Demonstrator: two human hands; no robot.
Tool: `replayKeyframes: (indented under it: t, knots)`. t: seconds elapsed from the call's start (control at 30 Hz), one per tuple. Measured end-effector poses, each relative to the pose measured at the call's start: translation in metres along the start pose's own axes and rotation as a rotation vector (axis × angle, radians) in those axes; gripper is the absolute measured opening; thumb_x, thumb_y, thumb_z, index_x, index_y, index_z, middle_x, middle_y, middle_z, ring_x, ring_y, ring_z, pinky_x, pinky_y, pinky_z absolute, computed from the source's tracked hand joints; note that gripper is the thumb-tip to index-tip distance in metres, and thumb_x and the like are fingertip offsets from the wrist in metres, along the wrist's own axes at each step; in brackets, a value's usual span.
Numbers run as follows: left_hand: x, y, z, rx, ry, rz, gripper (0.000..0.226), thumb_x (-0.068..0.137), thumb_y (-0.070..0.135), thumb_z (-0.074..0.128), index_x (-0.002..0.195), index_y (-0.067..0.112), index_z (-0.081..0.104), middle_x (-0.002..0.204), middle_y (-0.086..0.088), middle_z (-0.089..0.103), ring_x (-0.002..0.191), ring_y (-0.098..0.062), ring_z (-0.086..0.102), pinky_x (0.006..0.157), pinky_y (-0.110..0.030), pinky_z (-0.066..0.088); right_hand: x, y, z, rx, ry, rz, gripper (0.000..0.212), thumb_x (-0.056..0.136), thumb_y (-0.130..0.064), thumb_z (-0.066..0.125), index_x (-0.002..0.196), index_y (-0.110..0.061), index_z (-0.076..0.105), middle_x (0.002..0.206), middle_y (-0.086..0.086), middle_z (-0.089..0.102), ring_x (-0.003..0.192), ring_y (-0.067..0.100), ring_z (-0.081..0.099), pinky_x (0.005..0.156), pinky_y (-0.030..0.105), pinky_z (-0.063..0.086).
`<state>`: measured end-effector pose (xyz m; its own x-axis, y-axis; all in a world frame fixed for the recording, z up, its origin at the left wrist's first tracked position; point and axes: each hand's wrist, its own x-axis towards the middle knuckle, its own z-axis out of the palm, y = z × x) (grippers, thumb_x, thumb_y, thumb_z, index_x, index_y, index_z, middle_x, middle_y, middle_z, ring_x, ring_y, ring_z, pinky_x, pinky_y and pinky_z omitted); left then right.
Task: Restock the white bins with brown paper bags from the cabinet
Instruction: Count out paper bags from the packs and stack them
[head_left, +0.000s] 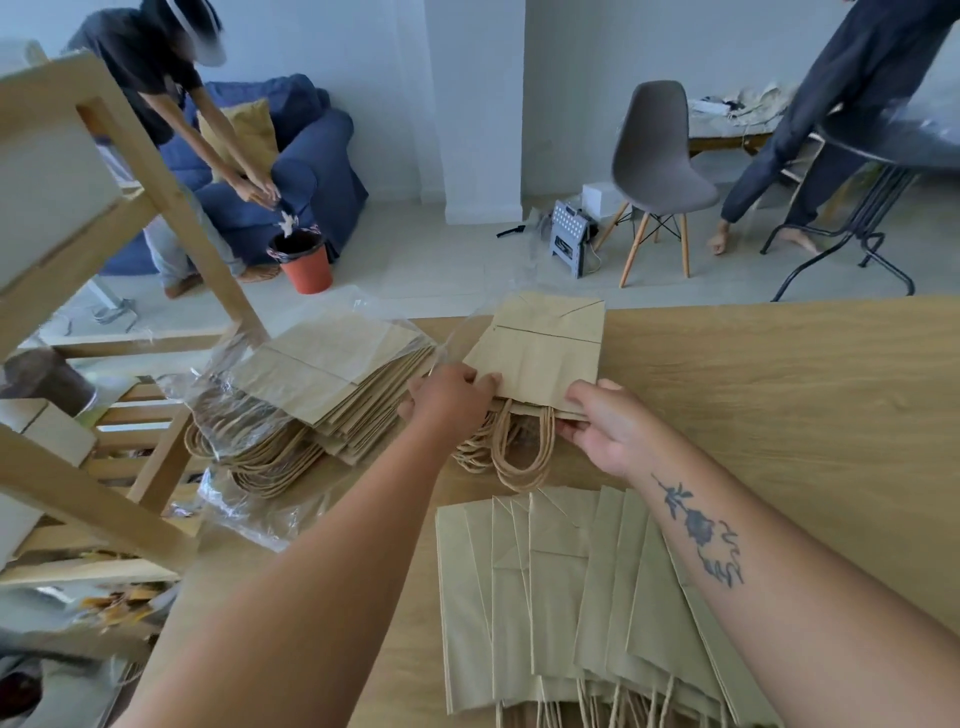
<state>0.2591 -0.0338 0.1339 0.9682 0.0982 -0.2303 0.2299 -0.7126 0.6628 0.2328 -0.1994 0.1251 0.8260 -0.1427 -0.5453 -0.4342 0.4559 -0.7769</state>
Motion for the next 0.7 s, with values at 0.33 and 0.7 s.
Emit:
replayKeyframes:
  t: [0.33,0.7]
  knots:
    - [-0.088,-0.007,0.047,-0.488,-0.390,0.091,0.024,0.098,0.032,0.060,0.081,0.015,0.058,0.072,0.000,0.062,0.066,-0.015,0.055,0.064,-0.029,0.045,-0.089,0.032,-0.094,-0.124,0.162,-0.099,0.015,0.094,-0.005,0.050,0.103,-0.015,0.052,0.101,0.010,0.066,0.082,0.022,0.062,0.067,0.036,0.049]
    - [-0.162,-0.004,0.143,-0.527,-0.508,-0.102,0.031,0.089,0.028,0.074,0.083,0.012,0.048,0.070,-0.004,0.055,0.050,-0.015,0.054,0.049,-0.027,0.054,-0.123,0.081,-0.212,-0.464,0.412,-0.093,0.037,0.088,-0.030,0.070,0.117,-0.011,0.057,0.110,0.003,0.066,0.092,0.014,0.061,0.072,0.030,0.046]
